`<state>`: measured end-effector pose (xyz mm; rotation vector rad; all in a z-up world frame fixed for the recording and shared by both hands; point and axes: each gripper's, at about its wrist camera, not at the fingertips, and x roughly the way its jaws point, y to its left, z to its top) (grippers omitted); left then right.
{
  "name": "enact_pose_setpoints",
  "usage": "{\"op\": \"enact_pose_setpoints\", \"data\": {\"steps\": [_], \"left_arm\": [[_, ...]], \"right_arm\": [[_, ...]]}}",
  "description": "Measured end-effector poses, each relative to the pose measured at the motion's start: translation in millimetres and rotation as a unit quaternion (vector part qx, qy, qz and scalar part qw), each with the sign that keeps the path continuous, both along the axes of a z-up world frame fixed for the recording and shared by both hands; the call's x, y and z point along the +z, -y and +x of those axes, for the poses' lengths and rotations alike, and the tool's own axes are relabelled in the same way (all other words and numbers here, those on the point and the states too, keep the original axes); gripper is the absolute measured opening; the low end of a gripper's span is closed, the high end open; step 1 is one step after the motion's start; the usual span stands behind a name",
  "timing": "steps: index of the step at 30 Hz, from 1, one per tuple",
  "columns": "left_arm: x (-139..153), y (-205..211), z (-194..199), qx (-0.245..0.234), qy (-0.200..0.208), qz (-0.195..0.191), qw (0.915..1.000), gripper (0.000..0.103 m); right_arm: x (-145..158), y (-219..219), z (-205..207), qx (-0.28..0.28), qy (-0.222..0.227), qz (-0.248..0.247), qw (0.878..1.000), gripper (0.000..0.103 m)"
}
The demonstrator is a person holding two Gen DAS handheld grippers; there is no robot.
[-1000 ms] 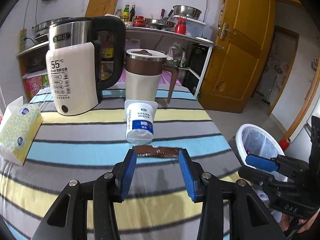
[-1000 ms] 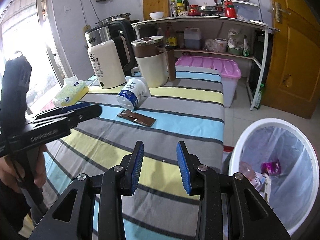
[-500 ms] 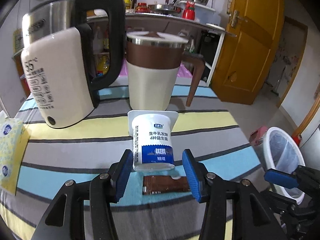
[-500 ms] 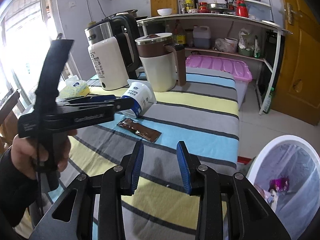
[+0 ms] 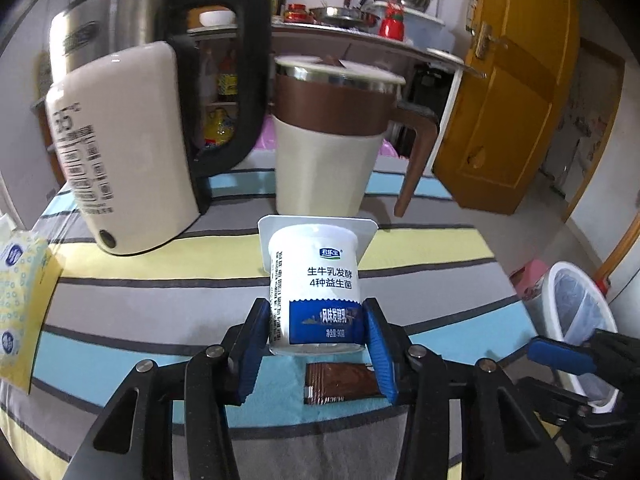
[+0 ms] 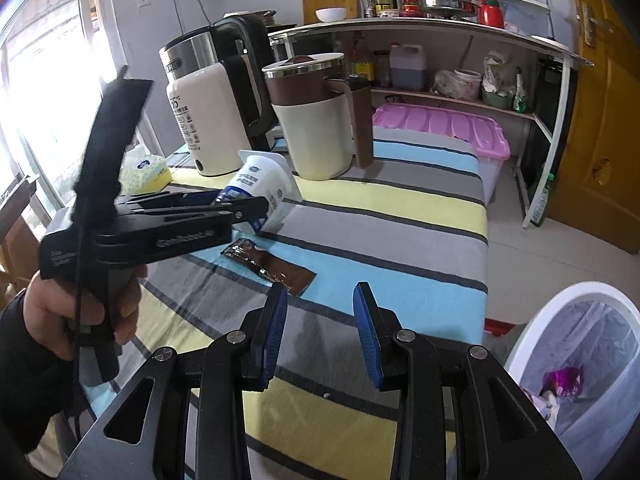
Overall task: Collect trash
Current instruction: 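Grasp the white yogurt tub with the left tool while the right tool grasps the brown wrapper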
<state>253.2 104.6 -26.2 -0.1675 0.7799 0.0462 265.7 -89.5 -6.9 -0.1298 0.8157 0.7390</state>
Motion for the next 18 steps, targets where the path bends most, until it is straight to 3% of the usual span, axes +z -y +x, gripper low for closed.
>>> {"op": "enact_pose_setpoints", "data": {"steps": [18], "left_arm": [[13,-31,-68,0.015,0.014,-0.016,0.9997,0.047]], "right_arm": [[-24,-73,24,0.117,0.01,-0.058,0.991,0.036]]}}
